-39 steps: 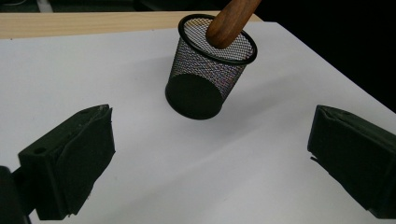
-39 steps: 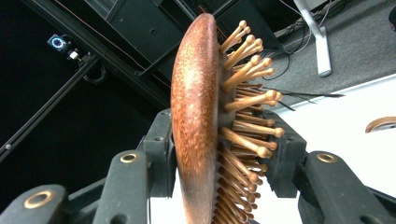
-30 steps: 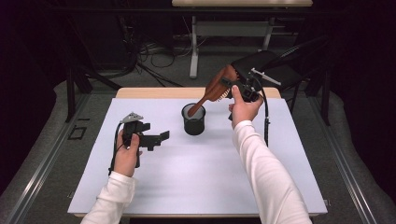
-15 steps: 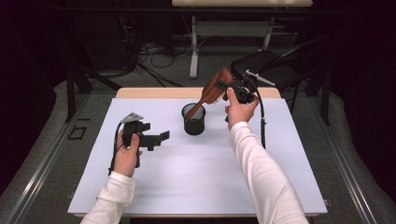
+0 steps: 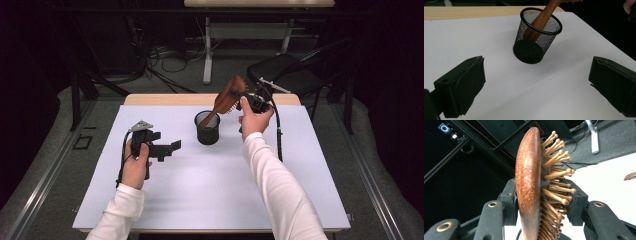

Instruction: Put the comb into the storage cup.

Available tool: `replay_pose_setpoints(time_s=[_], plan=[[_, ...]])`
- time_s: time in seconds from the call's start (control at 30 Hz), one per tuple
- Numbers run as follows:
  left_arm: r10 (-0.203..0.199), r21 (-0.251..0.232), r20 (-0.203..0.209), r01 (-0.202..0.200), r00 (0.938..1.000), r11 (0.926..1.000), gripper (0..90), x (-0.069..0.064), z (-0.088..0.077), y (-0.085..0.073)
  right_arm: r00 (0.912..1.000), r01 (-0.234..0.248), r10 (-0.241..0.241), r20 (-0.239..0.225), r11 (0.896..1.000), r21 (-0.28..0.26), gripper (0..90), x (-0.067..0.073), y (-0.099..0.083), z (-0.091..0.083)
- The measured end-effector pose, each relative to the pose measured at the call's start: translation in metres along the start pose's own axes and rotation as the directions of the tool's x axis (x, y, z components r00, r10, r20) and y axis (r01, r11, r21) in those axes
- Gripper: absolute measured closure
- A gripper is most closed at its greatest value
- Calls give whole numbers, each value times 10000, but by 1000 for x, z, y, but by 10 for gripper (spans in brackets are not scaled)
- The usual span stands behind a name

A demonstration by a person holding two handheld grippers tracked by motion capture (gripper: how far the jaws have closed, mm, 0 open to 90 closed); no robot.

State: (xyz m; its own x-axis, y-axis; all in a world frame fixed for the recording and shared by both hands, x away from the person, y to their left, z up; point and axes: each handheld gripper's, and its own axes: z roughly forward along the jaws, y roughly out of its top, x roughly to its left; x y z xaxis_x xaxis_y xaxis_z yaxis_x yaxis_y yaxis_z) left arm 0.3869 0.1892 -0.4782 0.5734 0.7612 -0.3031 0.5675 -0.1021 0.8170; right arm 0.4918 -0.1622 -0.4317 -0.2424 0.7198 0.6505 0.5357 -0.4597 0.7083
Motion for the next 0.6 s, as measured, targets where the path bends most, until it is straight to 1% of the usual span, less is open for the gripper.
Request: replay_pose_setpoints(time_s=[0.03,0.47,0.6], plan=[[1,0,-6,-1,10000,10000,9,0,0,0,10000,-37,37,14,10000,76,523,0,-1,0],[-38,-5,-4,38,10000,10000,9,1,0,0,9998,91,-94,152,9997,216,522,-5,-8,6],[-48,2,-17,48,10000,10000,9,1,0,-1,9998,60,-65,190,9997,252,522,-6,-10,7]])
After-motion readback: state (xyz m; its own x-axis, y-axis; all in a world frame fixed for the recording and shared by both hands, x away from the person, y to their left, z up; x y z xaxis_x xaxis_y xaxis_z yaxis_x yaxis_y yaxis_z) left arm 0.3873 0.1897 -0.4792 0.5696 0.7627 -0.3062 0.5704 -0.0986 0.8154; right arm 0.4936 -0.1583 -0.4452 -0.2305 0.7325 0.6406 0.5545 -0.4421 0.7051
